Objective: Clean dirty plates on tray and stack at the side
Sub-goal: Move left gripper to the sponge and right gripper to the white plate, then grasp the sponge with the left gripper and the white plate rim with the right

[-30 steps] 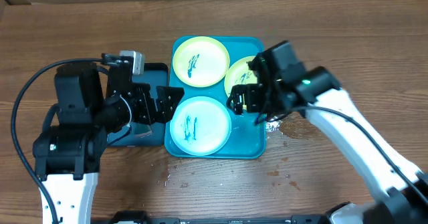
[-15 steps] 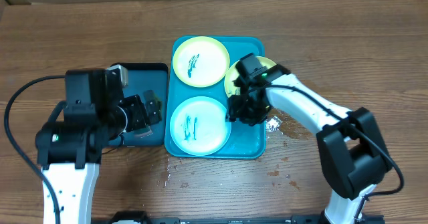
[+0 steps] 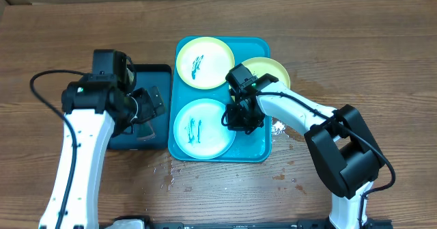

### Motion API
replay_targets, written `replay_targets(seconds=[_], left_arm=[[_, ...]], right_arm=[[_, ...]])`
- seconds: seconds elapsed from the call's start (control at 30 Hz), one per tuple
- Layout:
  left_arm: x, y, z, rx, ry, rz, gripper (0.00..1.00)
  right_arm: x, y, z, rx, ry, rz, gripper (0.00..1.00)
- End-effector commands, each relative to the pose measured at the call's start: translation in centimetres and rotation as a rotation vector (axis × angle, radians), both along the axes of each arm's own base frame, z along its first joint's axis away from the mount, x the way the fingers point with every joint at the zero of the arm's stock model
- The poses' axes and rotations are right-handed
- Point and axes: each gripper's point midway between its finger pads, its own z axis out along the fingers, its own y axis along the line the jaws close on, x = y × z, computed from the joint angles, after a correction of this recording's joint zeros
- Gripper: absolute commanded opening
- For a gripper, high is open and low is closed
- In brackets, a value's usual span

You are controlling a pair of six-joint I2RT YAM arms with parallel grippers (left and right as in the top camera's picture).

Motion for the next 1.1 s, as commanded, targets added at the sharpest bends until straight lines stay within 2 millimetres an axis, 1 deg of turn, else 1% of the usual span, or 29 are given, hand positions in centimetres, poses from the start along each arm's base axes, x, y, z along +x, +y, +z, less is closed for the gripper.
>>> replay_targets(seconds=[0.0,0.03,0.07,0.17,0.3,0.33,0.4,0.5,0.53,0.57,0.63,0.7,0.73,0.77,0.8,0.87,0.9,0.97,1.07], left_arm=[[0.9,1.3,-1.8,0.073,0.058,0.041,0.99],[1.1,1.3,-2.6,0.074,0.085,0.041,0.98],[1.2,1.3,-3.7,0.074,0.121,0.041,0.93],[1.5,1.4,-6.6,0.076,0.213,0.040,0.76],[1.3,1.9,-10.8,0.077,0.341,0.051,0.60],[1.4,2.2,-11.7,0.083,0.363,0.057,0.52],[1.7,3.0,-13.5,0.105,0.390,0.068,0.41],[1.8,4.0,-15.2,0.131,0.417,0.081,0.33],[1.8,4.1,-15.4,0.128,0.423,0.076,0.09],[1.7,4.1,-15.4,0.124,0.427,0.078,0.04],[1.6,4.2,-14.5,0.119,0.425,0.082,0.04],[2.1,4.3,-12.6,0.121,0.381,0.056,0.06],[2.3,4.4,-11.6,0.125,0.353,0.048,0.19],[2.5,4.5,-10.7,0.133,0.327,0.050,0.36],[2.5,4.7,-10.0,0.145,0.304,0.054,0.48],[2.6,5.3,-8.6,0.180,0.264,0.061,0.64],[2.6,5.5,-8.2,0.191,0.254,0.063,0.68],[2.5,5.9,-8.1,0.218,0.255,0.066,0.70],[2.0,6.1,-9.4,0.229,0.279,0.065,0.68]], right_arm=[[0.2,-1.0,-1.0,-0.059,0.011,-0.059,0.04],[0.1,-1.0,-1.0,-0.060,0.015,-0.069,0.04],[0.1,-1.0,-1.0,-0.063,0.018,-0.074,0.04],[0.1,-1.1,-1.0,-0.063,0.018,-0.073,0.04],[-0.1,-1.2,-1.0,-0.067,0.024,-0.072,0.04],[-0.1,-1.2,-1.0,-0.068,0.024,-0.072,0.04],[-0.2,-1.2,-1.0,-0.070,0.027,-0.072,0.04],[-0.1,-1.2,-1.0,-0.070,0.026,-0.072,0.04],[-0.1,-1.2,-1.0,-0.070,0.027,-0.072,0.04],[-0.1,-1.2,-1.0,-0.070,0.027,-0.072,0.04],[-0.3,-1.3,-1.0,-0.074,0.033,-0.071,0.04],[-0.5,-1.4,-1.0,-0.079,0.039,-0.071,0.04],[-0.5,-1.4,-1.0,-0.081,0.040,-0.071,0.04],[-0.5,-1.5,-1.0,-0.084,0.040,-0.071,0.04],[-0.5,-1.5,-1.0,-0.085,0.041,-0.071,0.04],[-0.6,-1.5,-1.0,-0.086,0.043,-0.071,0.05],[-0.6,-1.5,-1.0,-0.086,0.043,-0.071,0.04],[-0.6,-1.6,-1.0,-0.087,0.043,-0.071,0.04],[-0.6,-1.6,-1.0,-0.088,0.044,-0.071,0.05]])
